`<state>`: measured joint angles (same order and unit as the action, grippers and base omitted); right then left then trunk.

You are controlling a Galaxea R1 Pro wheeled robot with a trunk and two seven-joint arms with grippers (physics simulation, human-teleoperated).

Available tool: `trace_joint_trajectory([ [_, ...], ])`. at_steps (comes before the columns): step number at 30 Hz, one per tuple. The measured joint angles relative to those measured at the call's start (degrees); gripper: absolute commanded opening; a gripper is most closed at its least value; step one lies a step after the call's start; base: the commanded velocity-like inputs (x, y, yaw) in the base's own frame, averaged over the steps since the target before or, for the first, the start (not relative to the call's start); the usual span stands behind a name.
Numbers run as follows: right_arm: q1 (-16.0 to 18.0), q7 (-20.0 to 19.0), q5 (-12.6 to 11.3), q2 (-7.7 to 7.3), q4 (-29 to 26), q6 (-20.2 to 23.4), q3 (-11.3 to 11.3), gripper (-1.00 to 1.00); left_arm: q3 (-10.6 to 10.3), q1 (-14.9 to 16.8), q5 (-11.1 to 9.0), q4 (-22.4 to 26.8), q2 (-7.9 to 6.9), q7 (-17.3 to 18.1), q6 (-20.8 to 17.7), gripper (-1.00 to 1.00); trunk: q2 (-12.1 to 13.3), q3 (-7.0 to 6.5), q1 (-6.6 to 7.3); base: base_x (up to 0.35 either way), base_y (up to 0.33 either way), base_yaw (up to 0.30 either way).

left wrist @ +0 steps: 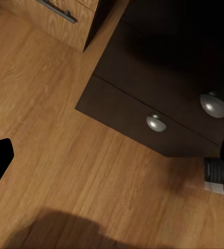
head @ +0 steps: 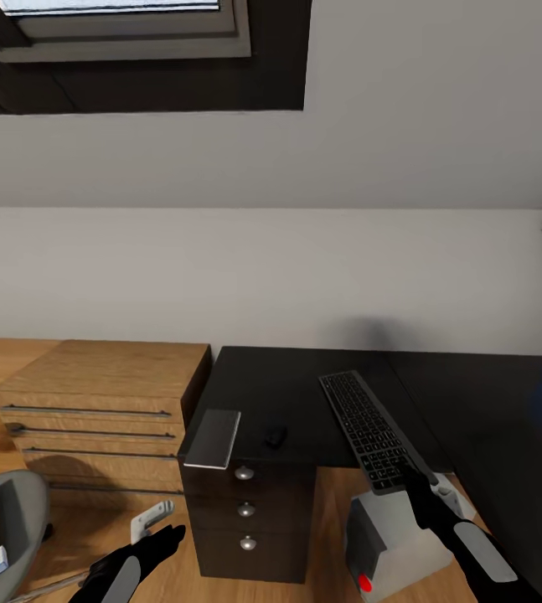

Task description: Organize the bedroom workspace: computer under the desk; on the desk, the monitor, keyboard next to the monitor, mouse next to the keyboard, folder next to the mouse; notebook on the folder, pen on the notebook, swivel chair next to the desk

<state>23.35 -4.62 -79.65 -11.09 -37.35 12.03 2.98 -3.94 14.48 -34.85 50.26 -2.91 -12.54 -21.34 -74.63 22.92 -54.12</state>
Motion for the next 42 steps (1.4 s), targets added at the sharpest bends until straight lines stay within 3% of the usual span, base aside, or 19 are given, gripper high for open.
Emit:
trace_joint_trajectory([
  [16, 0.0, 0.0, 0.1, 0.0, 0.0, -0.2, -0.1, -1.0, 0.0, 0.0, -0.1, 0.0, 0.0, 0.1, 0.1, 1.0, 5.2, -2.34, 2.86, 0.0, 0.0, 0.0],
  [22, 0.0, -1.9, 0.2, -0.01, -2.3, -0.3, 0.0, -1.0, 0.0, 0.0, -0.1, -0.4, 0.0, 0.0, 0.1, 1.0, 7.6, -3.42, 4.18, 0.0, 0.0, 0.0],
  [24, 0.0, -2.5, 1.2, -0.03, -3.8, -0.3, -0.1, -1.0, 0.0, 0.0, 0.0, -1.1, 0.0, 0.0, 0.1, 1.0, 8.4, -3.78, 4.62, 0.0, 0.0, 0.0],
  [25, -0.1, -2.8, 4.1, 0.02, -6.3, -0.3, -0.4, -1.0, 0.0, 0.0, 0.1, -1.6, 0.0, 0.0, 0.2, 1.0, 8.8, -3.95, 4.83, 0.0, 0.0, 0.0],
  [27, -0.3, -3.0, 5.5, 0.06, -9.3, -0.3, -0.3, -1.0, 0.0, 0.0, 0.1, -1.7, 0.0, 0.0, 0.2, 1.0, 9.6, -4.32, 5.27, 0.0, 0.0, 0.0],
  [36, -3.5, -2.0, 7.3, 0.09, -23.4, 0.0, -0.2, -1.0, 0.0, 0.0, 0.2, -2.0, 0.0, 0.0, 0.2, 1.0, 13.2, -5.93, 7.26, 0.0, 0.0, 0.0],
  [39, -6.9, 2.0, 7.2, 0.25, -31.7, 0.1, -0.2, -1.0, 0.0, 0.0, 0.1, -2.0, 0.0, -0.1, 0.2, 1.0, 14.4, -6.47, 7.91, 0.0, 0.0, 0.0],
  [42, -10.2, 9.1, 7.3, 0.33, -40.6, 0.1, -0.1, -1.0, 0.0, 0.0, 0.1, -2.8, 0.0, 0.0, 0.2, 1.0, 15.7, -7.01, 8.58, 0.0, 0.0, 0.0],
])
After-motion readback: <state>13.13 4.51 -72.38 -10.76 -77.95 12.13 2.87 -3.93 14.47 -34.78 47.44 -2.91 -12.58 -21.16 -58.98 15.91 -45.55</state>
